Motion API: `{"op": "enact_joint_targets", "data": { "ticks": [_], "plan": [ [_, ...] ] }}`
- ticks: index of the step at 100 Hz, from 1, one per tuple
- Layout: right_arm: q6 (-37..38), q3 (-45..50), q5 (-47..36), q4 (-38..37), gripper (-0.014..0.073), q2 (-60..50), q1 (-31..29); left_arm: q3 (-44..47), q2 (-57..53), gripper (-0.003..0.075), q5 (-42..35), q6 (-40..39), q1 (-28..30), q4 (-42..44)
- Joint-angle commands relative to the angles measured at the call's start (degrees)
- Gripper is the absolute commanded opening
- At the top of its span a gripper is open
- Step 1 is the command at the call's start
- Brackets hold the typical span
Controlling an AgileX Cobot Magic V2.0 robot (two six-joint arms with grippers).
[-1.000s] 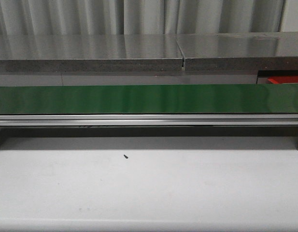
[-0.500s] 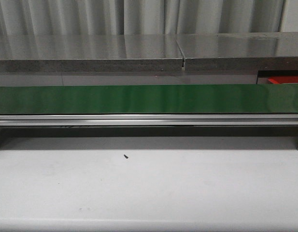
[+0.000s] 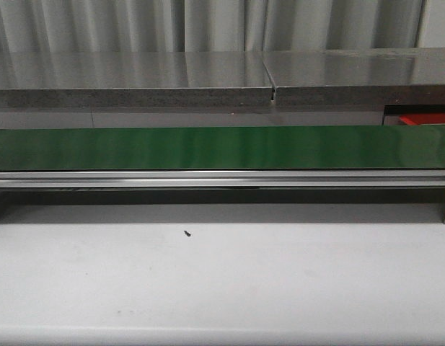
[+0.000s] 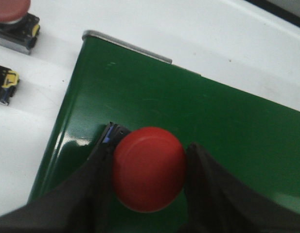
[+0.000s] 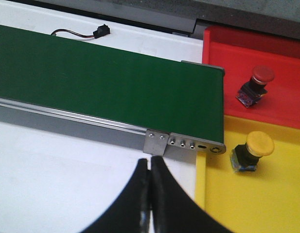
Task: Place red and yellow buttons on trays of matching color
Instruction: 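Grasp the red button with the left gripper and set it on the conveyor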
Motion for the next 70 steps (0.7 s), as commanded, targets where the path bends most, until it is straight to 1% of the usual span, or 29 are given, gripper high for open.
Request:
{"op": "enact_joint_targets", "data": {
  "ticks": [1, 7, 11, 14, 19, 23, 27, 28, 29, 30, 32, 33, 34, 39, 40, 42, 45, 49, 62, 70],
  "plan": [
    [-0.4, -1.2, -3.6, 0.6, -0.0066, -0.2, 0.0, -1.8, -1.6, 0.0031, -2.0, -0.3, -0.4, -2.5],
    [-0.4, -1.2, -3.6, 0.6, -0.0066, -0.2, 0.0, -1.8, -1.5, 0.0038, -2.0, -0.3, -0.4, -2.5],
    [-0.4, -1.2, -3.6, 0.6, -0.0066, -0.2, 0.0, -1.8, -1.5, 0.0057, -2.0, -0.3, -0.4, -2.5],
    [-0.4, -1.2, -3.6, 0.6, -0.0066, -0.2, 0.0, -1.8, -1.5, 0.0078, -2.0, 0.3, -0.4, -2.5],
    [-0.4, -1.2, -3.6, 0.6, -0.0066, -0.2, 0.0, -1.8, -1.5, 0.0139, -1.8, 1.9, -0.4, -3.2],
    [-0.4, -1.2, -3.6, 0.6, -0.0066, -0.2, 0.0, -1.8, -1.5, 0.0215, -1.4, 3.0, -0.4, -4.0],
    [-0.4, -1.2, -3.6, 0.6, -0.0066, -0.2, 0.0, -1.8, -1.5, 0.0328, -1.3, 3.4, -0.4, -4.8],
    [-0.4, -1.2, -3.6, 0.6, -0.0066, -0.2, 0.0, -1.8, -1.5, 0.0328, -1.3, 3.4, -0.4, -4.8],
    [-0.4, -1.2, -3.6, 0.6, -0.0066, -0.2, 0.0, -1.8, -1.5, 0.0365, -1.3, 3.7, -0.4, -5.1],
    [-0.4, -1.2, -3.6, 0.6, -0.0066, -0.2, 0.0, -1.8, -1.5, 0.0383, -1.3, 4.1, -0.4, -5.4],
    [-0.4, -1.2, -3.6, 0.6, -0.0066, -0.2, 0.0, -1.8, -1.6, 0.0456, -1.3, 4.5, -0.4, -5.8],
    [-0.4, -1.2, -3.6, 0.6, -0.0066, -0.2, 0.0, -1.8, -1.6, 0.0456, -1.3, 4.6, -0.4, -6.1],
    [-0.4, -1.2, -3.6, 0.6, -0.0066, -0.2, 0.0, -1.8, -1.6, 0.0491, -1.3, 4.8, -0.4, -6.3],
    [-0.4, -1.2, -3.6, 0.6, -0.0066, -0.2, 0.0, -1.8, -1.9, 0.0612, -1.1, 5.4, -0.4, -7.5],
    [-0.4, -1.2, -3.6, 0.6, -0.0066, -0.2, 0.0, -1.8, -1.9, 0.0612, -1.0, 5.5, -0.4, -7.7],
    [-0.4, -1.2, -3.6, 0.6, -0.0066, -0.2, 0.0, -1.9, -2.1, 0.0654, -0.8, 5.6, -0.4, -8.0],
    [-0.4, -1.2, -3.6, 0.6, -0.0066, -0.2, 0.0, -2.3, -2.3, 0.0683, -0.5, 5.6, -0.4, -8.1],
    [-0.4, -1.2, -3.6, 0.6, -0.0066, -0.2, 0.0, -2.9, -2.5, 0.07, 0.2, 5.6, -0.5, -8.1],
    [-0.4, -1.2, -3.6, 0.6, -0.0066, -0.2, 0.0, -5.5, -4.0, 0.0671, 2.2, 5.6, -0.5, -7.7],
    [-0.4, -1.2, -3.6, 0.6, -0.0066, -0.2, 0.0, -7.0, -5.5, 0.0659, 2.6, 5.6, -0.4, -5.2]
  ]
}}
